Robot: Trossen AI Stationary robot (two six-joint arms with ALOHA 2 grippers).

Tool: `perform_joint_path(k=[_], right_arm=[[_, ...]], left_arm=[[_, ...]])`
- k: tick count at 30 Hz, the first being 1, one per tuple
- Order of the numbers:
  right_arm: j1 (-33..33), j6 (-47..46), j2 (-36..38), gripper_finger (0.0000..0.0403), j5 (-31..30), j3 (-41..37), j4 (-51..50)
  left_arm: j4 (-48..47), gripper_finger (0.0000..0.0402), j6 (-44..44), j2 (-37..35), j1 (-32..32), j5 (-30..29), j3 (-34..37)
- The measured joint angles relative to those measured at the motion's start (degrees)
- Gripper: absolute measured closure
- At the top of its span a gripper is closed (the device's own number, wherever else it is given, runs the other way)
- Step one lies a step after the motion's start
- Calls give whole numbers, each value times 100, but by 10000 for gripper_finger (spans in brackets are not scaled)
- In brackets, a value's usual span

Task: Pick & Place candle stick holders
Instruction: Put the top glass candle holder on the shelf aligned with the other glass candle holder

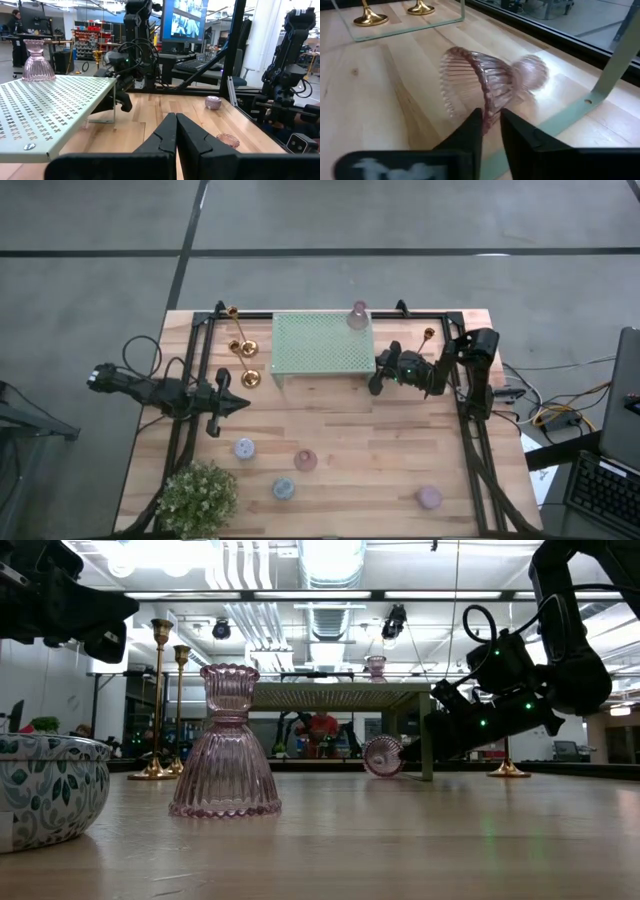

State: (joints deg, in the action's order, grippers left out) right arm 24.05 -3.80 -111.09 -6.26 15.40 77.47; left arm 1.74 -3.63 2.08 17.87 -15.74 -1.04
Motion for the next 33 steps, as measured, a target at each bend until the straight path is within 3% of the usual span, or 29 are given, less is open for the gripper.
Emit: perform_joint_path(k=[3,8,24,33], right_arm=[[2,-50,0,385,-112,-1,2],[2,-92,0,393,-142,-4,2],[0,-12,0,395,-122,-76,-4],[-49,-281,309,386,-127,-604,-2]], left_arm=[[0,394,0,-1,0,1,0],[1,394,0,-1,1,0,0],[0,394,0,-2,2,2,0],[0,394,1,-1,0,1,0]])
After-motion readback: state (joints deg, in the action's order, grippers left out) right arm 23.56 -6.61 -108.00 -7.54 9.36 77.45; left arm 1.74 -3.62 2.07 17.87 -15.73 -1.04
